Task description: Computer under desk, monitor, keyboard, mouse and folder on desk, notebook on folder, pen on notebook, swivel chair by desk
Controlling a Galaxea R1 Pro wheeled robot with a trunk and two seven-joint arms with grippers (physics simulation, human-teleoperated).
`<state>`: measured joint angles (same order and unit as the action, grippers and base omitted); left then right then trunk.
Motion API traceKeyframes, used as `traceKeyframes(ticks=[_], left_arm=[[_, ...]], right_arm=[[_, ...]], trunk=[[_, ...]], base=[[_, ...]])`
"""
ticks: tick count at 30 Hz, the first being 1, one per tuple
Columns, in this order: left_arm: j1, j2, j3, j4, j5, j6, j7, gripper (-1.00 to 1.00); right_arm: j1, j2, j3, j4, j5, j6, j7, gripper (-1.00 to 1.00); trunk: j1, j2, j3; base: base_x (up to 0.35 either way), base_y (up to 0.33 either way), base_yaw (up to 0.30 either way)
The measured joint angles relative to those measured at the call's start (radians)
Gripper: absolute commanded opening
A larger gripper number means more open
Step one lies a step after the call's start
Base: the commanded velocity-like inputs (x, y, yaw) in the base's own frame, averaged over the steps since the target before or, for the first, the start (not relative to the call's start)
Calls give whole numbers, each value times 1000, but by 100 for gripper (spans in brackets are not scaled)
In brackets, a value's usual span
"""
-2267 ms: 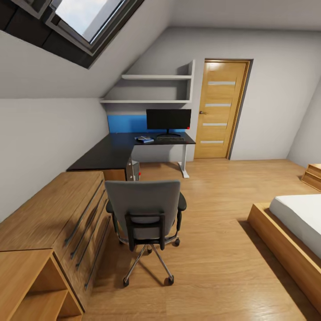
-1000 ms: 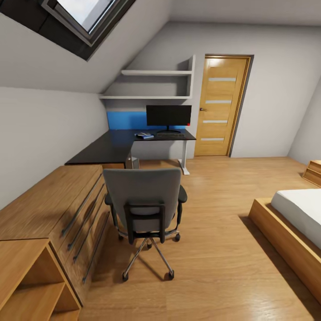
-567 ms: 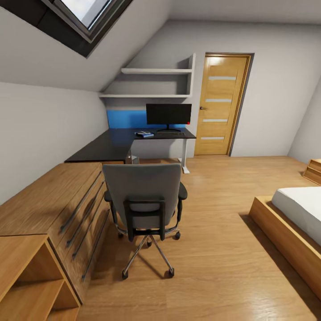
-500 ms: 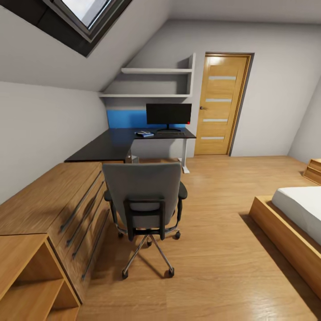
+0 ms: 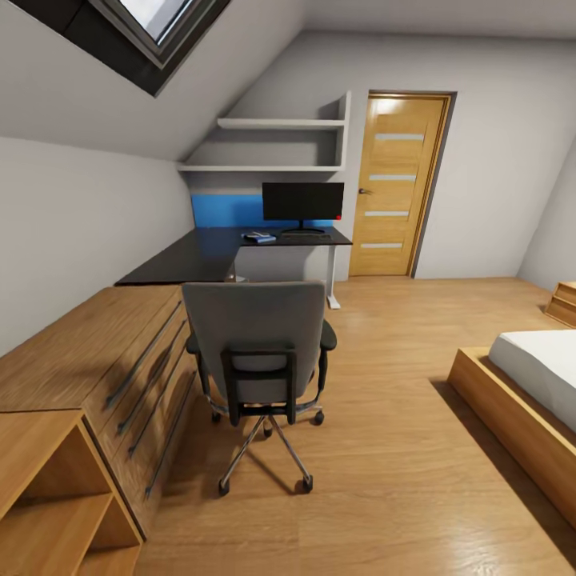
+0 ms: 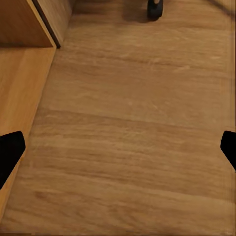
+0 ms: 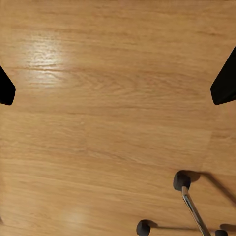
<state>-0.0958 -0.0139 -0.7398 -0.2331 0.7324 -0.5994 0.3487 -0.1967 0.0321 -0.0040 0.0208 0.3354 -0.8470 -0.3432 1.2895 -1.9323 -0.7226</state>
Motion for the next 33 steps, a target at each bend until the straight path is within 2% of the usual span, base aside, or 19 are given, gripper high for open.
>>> traceKeyframes(ticks=[5,13,17,22,27,28,33], left_arm=[[0,2,3,-44,-1,86,1,100],[-23,4,4,-104,-4,146,8,100],[-92,6,4,-119,-6,233,9,100],[-194,5,5,-125,-7,390,10,100],[-276,2,26,-126,-7,467,10,100],[-306,1,42,-127,-8,486,10,100],[-379,-1,86,-129,-8,559,9,100]], right_arm=[[0,0,-1,0,0,0,-1,100],[0,8,-15,-7,-14,-3,-5,100],[-2,17,-35,-89,-35,-2,-5,100],[-4,50,-44,-239,-48,25,-5,100],[-32,67,-47,-308,-52,127,-5,100],[-66,73,-47,-322,-51,187,-5,100],[-203,78,-49,-333,-53,368,-5,100]], trunk=[[19,-35,-16],[50,-91,-41],[65,-119,-53],[84,-154,-69],[104,-189,-84],[107,-196,-87],[127,-231,-103]], base=[[0,0,0],[0,0,0],[0,0,0],[0,0,0],[0,0,0],[0,0,0],[0,0,0]])
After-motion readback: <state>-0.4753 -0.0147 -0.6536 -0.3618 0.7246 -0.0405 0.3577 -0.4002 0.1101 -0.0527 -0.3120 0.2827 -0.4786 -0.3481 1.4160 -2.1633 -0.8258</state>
